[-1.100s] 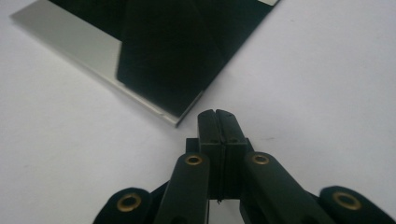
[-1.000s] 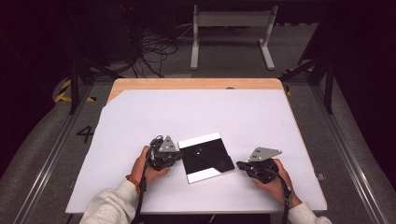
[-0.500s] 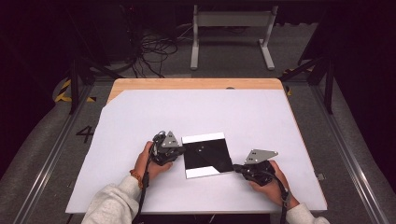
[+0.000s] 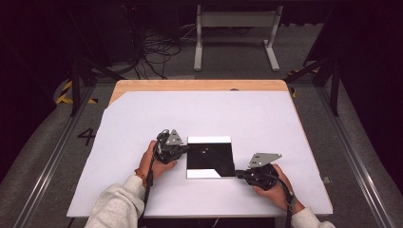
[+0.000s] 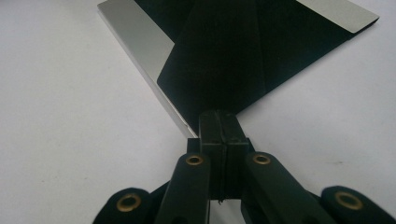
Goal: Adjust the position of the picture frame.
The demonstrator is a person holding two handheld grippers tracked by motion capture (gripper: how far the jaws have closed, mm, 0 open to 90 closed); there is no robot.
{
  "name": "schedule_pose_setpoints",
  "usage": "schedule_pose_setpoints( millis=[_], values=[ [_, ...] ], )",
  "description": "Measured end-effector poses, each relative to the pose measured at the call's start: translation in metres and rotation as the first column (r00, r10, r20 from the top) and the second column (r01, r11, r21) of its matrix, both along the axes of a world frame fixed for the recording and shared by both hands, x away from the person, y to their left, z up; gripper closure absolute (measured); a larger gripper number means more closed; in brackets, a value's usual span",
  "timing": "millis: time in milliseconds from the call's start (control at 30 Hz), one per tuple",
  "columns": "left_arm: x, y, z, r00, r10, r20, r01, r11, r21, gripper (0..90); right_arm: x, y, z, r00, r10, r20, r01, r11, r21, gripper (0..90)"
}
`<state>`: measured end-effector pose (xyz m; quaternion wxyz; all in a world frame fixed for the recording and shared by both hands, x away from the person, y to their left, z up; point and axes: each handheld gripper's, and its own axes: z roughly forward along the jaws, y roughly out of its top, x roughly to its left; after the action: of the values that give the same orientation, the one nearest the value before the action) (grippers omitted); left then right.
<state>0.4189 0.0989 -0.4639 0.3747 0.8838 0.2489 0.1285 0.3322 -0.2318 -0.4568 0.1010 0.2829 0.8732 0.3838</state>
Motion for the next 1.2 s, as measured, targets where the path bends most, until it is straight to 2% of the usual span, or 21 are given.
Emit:
schedule_pose_setpoints(
  millis=[300, 600, 700, 767, 867, 933, 1033, 1100, 1133, 1167, 1200],
  values=[
    [0.001, -0.001, 0.000, 0.9999, 0.006, -0.009, -0.006, 1.0000, -0.006, 89.4, -0.001, 0.002, 0.001, 0.9999, 0.002, 0.015, -0.002, 0.9998, -0.018, 90.0],
    [0.003, -0.001, -0.001, 1.0000, 0.004, 0.000, -0.004, 0.9999, -0.012, 89.4, -0.002, 0.002, 0.000, 0.9998, 0.002, 0.019, -0.002, 0.9998, -0.019, 90.0],
    [0.002, 0.000, -0.001, 0.9998, 0.017, -0.003, -0.018, 0.9997, -0.018, 86.1, -0.002, 0.002, 0.000, 0.9997, 0.002, 0.024, -0.002, 0.9997, -0.023, 90.0],
    [0.002, 0.003, 0.000, 0.9999, 0.004, -0.009, -0.004, 0.9998, -0.019, 83.7, -0.002, 0.002, 0.000, 0.9997, 0.004, 0.026, -0.003, 0.9997, -0.023, 90.0],
    [-0.003, 0.009, 0.004, 1.0000, -0.008, 0.001, 0.008, 1.0000, -0.006, 85.4, -0.002, 0.001, -0.001, 0.9996, 0.010, 0.026, -0.010, 0.9999, -0.012, 90.0],
    [-0.009, 0.020, 0.009, 0.9999, -0.008, 0.007, 0.008, 0.9990, -0.043, 84.5, -0.001, 0.000, -0.001, 0.9997, 0.013, 0.021, -0.013, 0.9999, -0.008, 90.0],
    [-0.021, 0.032, 0.015, 0.9994, -0.018, 0.030, 0.019, 0.9985, -0.051, 81.7, -0.002, 0.001, 0.000, 0.9995, 0.013, 0.030, -0.013, 0.9997, -0.021, 90.0],
    [-0.031, 0.038, 0.016, 0.9986, -0.025, 0.047, 0.028, 0.9986, -0.045, 80.5, -0.003, 0.003, 0.002, 0.9983, 0.013, 0.056, -0.010, 0.9984, -0.056, 87.7],
    [-0.031, 0.038, 0.016, 0.9986, -0.025, 0.047, 0.028, 0.9986, -0.045, 79.6, -0.003, 0.003, 0.002, 0.9983, 0.013, 0.056, -0.010, 0.9984, -0.056, 87.7],
    [-0.039, 0.044, 0.018, 0.9978, -0.039, 0.054, 0.042, 0.9976, -0.055, 79.6, -0.003, 0.003, 0.003, 0.9978, 0.010, 0.065, -0.006, 0.9981, -0.061, 87.7],
    [-0.044, 0.048, 0.019, 0.9972, -0.037, 0.065, 0.041, 0.9974, -0.059, 78.3, -0.003, 0.002, 0.004, 0.9974, 0.004, 0.071, -0.001, 0.9993, -0.038, 87.9]
  ],
)
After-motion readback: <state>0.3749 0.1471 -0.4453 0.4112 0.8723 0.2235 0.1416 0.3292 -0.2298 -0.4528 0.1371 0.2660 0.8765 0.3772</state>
